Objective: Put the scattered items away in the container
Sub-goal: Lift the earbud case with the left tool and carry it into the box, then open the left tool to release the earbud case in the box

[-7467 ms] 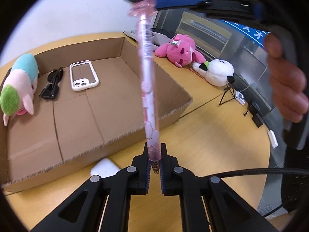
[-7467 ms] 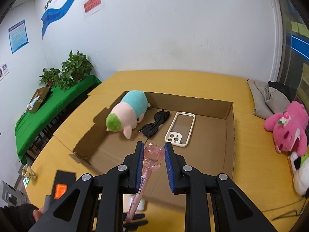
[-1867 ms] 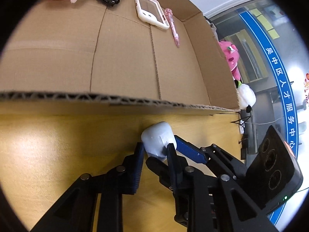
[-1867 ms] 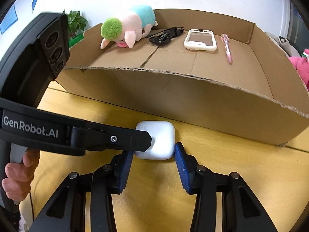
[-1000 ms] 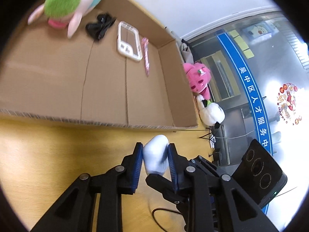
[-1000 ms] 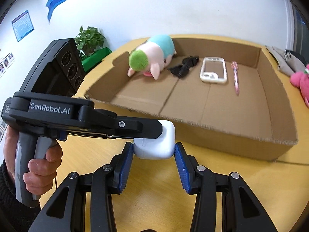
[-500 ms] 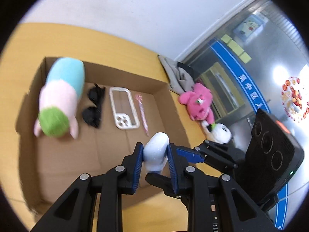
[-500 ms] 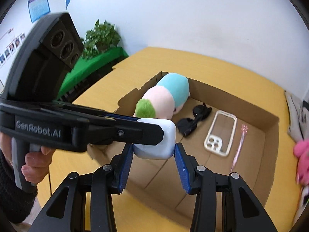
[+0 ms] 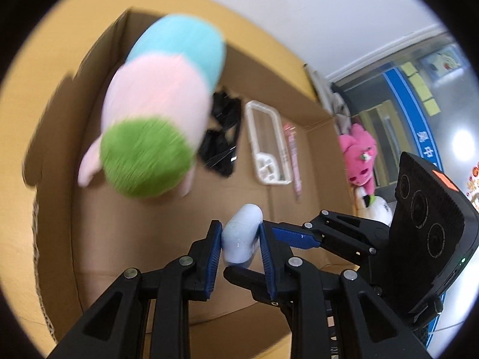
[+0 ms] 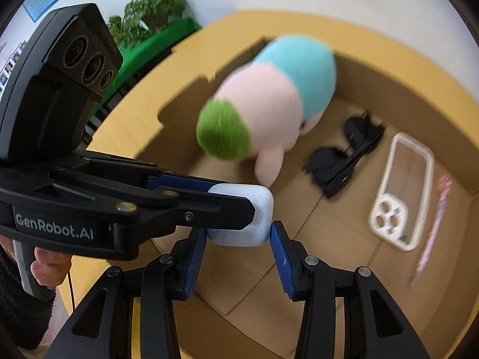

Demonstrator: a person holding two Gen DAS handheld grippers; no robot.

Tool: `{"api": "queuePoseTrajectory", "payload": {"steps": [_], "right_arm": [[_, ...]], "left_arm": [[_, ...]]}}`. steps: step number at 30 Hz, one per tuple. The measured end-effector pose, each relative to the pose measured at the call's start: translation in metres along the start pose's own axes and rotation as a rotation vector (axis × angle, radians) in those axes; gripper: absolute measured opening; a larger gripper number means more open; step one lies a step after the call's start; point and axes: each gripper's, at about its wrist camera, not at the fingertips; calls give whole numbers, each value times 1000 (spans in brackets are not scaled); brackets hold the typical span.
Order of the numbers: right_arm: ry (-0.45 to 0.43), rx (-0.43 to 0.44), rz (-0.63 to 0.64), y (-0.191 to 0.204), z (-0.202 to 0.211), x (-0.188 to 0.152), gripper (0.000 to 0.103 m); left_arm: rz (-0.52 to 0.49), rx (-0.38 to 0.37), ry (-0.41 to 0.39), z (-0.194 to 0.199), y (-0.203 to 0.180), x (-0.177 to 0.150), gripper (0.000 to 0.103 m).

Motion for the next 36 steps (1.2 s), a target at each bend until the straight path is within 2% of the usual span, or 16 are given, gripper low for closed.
{"api": "queuePoseTrajectory", "payload": {"steps": [4, 12, 18, 24, 25, 28, 30, 31, 32, 35, 36], "right_arm": [[56, 25, -20, -3, -21, -10, 47], [127, 10, -27, -5, -42, -26, 47], [130, 3, -37, -6, -42, -30, 47], [121, 2, -46, -5, -38, -36, 49], [119, 0, -47, -4, -37, -36, 51], [98, -3, -48, -4, -27, -38, 65], [73, -11, -50, -4, -16, -41, 80], [55, -22, -50, -4, -8, -43, 84], [34, -36, -47, -4, 0, -46, 89], [-79, -106, -39, -2, 40, -61, 95], [-133, -148, -29, -1, 59, -71, 96]], "left_arm": [[31, 30, 32, -12, 13, -8, 25], [85, 71, 82, -30, 30, -18, 25], [106, 74, 75, -29, 36, -20, 26], [89, 132, 66, -24, 37, -21, 27], [88, 138, 61, -22, 38, -21, 27], [82, 140, 38, -16, 37, -20, 33], [61, 156, 11, -9, 33, -18, 36], [40, 167, -7, -4, 29, -18, 37], [5, 183, -33, 3, 22, -18, 37], [-131, 246, -135, 26, -3, -24, 38], [-186, 274, -180, 36, -14, -29, 43]]}}
Point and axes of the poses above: each gripper's, at about its wrist camera, not at the fingertips, and z roughly against the way its jaws point, y to its left, x to its top, and after that the axes turned 11 degrees about -y, right-handed
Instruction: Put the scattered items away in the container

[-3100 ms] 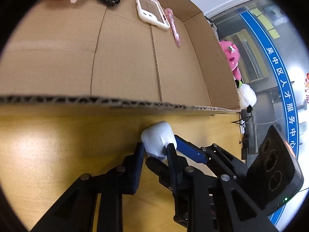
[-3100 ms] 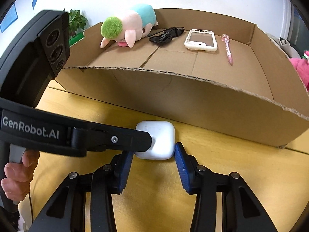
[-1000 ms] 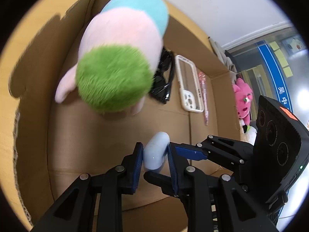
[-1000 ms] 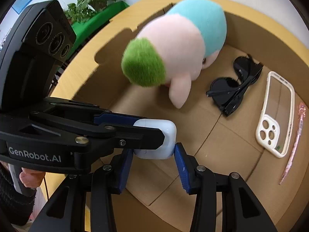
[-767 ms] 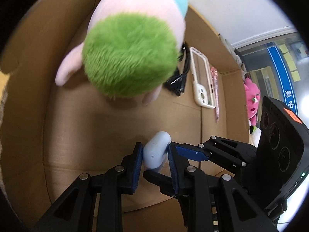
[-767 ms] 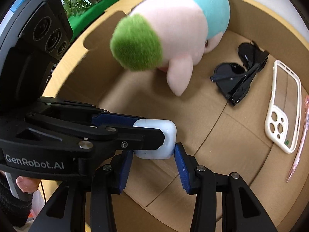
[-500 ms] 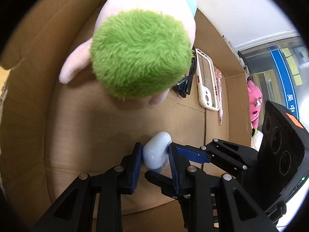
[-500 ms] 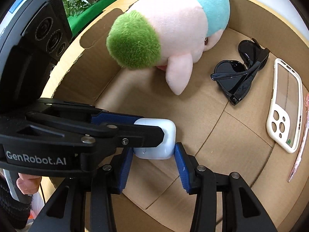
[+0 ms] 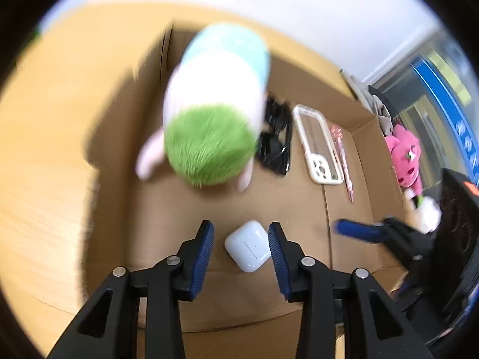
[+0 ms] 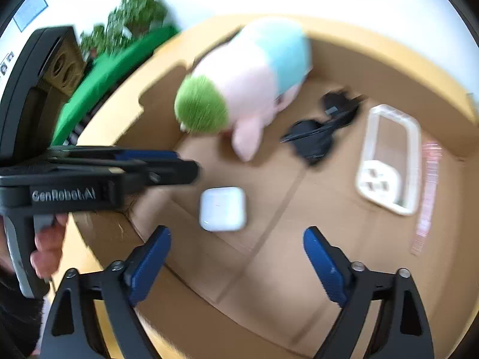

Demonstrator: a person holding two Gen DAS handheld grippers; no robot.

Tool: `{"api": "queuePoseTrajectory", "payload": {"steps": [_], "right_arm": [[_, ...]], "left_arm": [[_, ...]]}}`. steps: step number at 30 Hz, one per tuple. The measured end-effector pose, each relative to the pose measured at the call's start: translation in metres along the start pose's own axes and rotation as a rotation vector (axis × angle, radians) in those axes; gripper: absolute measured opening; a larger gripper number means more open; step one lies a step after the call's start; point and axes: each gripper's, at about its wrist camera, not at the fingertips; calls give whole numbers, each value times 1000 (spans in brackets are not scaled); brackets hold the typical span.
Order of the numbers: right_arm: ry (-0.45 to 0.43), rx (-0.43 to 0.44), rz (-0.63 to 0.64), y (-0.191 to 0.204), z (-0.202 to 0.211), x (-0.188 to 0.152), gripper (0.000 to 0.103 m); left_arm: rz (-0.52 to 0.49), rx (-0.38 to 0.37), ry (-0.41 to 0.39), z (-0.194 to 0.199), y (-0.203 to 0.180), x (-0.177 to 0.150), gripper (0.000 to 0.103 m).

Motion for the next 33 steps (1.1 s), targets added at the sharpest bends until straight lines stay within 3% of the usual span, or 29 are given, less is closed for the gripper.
{"api": "queuePoseTrajectory", "payload": {"steps": [3, 4, 7, 11, 20, 33], "right_arm": [[-126, -159, 20, -4, 44, -23, 102], [-163, -224, 12, -11, 58, -28, 102], [-212, -334, -66, -39, 78, -46, 102], [-216, -386, -107, -54, 83, -58, 102], [-240, -388, -135, -29, 81, -78, 102], [-249, -374, -141, -23, 79, -79, 102]], "left_arm": [[-113, 82, -165, 37, -26, -13, 76], [-133, 107, -218, 47, -33, -19, 82], [-175, 173, -342, 64, -53, -40, 82], [-184, 173, -328, 59, -70, -63, 82], [-219, 209, -363, 69, -97, -88, 82], [-187, 218, -360, 76, -91, -96, 82]]}}
Point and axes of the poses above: each gripper's, at about its wrist camera, not at the fingertips, and z roughly against the way its jaws point, y to its left, x to its top, and after that the axes turned 11 degrees about -y, right-handed
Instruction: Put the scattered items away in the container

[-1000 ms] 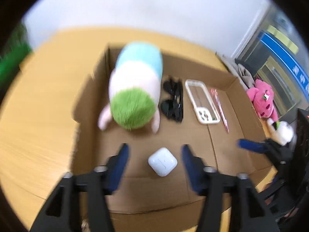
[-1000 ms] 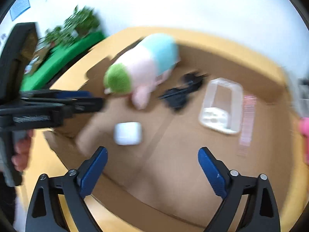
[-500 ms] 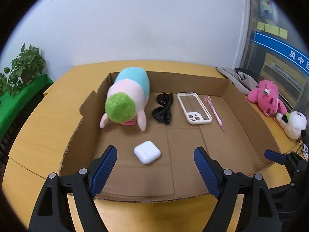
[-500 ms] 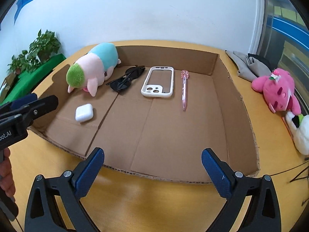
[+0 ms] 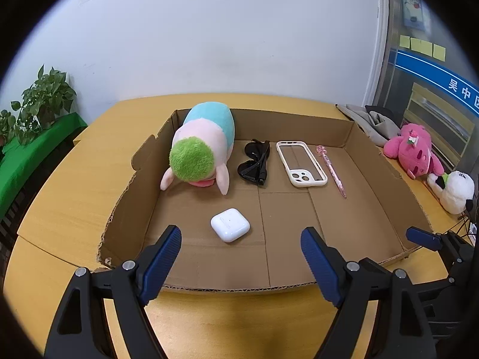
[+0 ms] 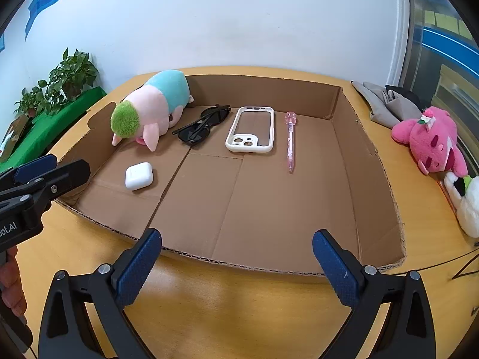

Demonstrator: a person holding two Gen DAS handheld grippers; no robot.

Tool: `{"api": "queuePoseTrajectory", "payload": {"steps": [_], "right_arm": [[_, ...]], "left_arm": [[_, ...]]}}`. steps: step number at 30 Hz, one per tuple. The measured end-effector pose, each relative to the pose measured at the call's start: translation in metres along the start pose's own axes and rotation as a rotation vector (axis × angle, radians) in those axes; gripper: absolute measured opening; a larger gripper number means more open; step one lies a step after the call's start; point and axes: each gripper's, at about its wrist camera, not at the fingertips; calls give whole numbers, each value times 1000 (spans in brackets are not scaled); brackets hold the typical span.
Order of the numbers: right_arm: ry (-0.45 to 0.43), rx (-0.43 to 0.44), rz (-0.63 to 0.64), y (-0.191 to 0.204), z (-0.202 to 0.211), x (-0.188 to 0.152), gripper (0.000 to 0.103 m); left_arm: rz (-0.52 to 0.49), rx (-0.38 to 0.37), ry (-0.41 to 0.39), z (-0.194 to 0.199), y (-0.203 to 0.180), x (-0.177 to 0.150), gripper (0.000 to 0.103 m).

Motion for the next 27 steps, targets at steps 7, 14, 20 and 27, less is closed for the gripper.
{"api": "queuePoseTrajectory", "payload": {"steps": [7, 14, 20, 27], "right_arm": [[6, 2, 2, 2, 0, -4, 102], [1, -2, -3, 1, 1, -3, 102], [-2, 3, 1, 2, 2, -2, 102], [-2, 0, -6, 1, 1, -2, 102]], "left_arm": [[-5, -12, 15, -1, 2, -4, 82], [-16, 3, 24, -2, 1, -7, 82], [-30, 0, 30, -4, -2, -7, 82], [-42, 6, 42, -7, -5, -7, 82]]}}
Point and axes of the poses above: each gripper's, at about its wrist camera, not at the fingertips, and z roughly against the way its jaws point, y to its left, x to its top, and after that the axes turned 11 degrees about -y, right-handed
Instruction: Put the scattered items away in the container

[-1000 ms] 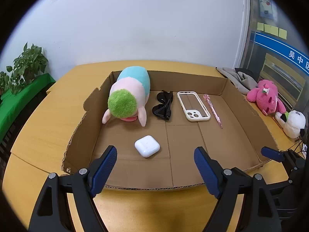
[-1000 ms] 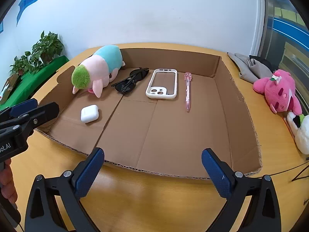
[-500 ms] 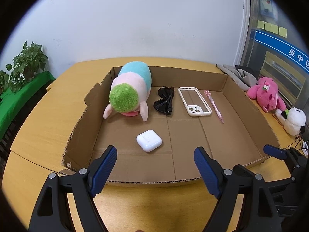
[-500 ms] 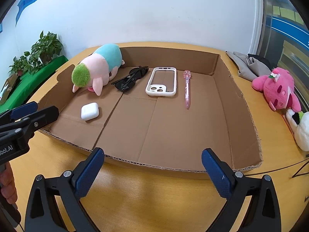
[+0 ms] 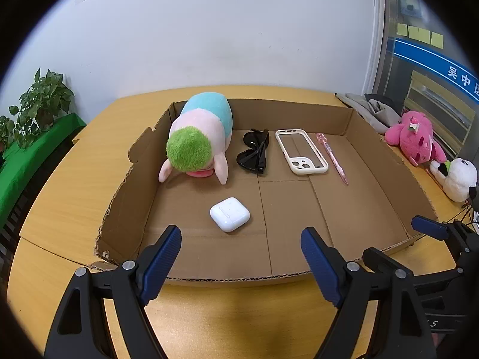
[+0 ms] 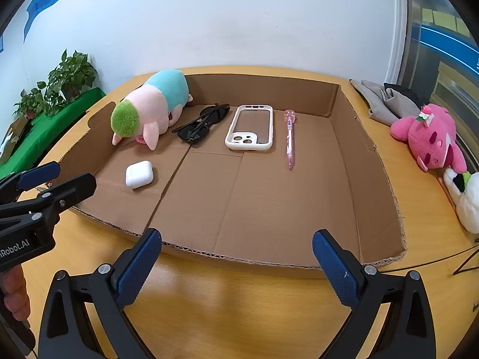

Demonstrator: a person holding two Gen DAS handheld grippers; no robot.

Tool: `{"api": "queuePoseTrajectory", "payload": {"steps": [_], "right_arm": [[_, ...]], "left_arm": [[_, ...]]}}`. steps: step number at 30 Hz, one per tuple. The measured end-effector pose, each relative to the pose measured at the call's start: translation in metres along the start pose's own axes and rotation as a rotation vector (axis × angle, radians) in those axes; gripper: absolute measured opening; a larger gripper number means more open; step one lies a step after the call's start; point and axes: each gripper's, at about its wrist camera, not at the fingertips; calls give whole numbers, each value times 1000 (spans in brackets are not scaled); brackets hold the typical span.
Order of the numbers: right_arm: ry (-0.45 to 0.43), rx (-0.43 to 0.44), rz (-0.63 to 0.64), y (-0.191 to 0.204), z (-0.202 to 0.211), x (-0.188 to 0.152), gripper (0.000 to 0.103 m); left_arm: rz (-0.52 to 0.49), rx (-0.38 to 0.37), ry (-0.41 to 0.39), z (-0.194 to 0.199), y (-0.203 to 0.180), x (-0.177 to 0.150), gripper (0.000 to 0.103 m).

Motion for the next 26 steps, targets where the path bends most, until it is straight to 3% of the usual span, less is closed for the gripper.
{"api": "queuePoseTrajectory", "payload": {"steps": [26], "right_arm": [[5, 9, 1, 0, -3, 0, 102]], "left_arm": [[-23, 16, 23, -3, -1, -5, 82]]}}
Point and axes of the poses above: each gripper's, at about its wrist camera, not at the fingertips, and z roughly against the way its jaws point, y to its left, x to its top, and after that the axes turned 11 degrees about -y, right-handed
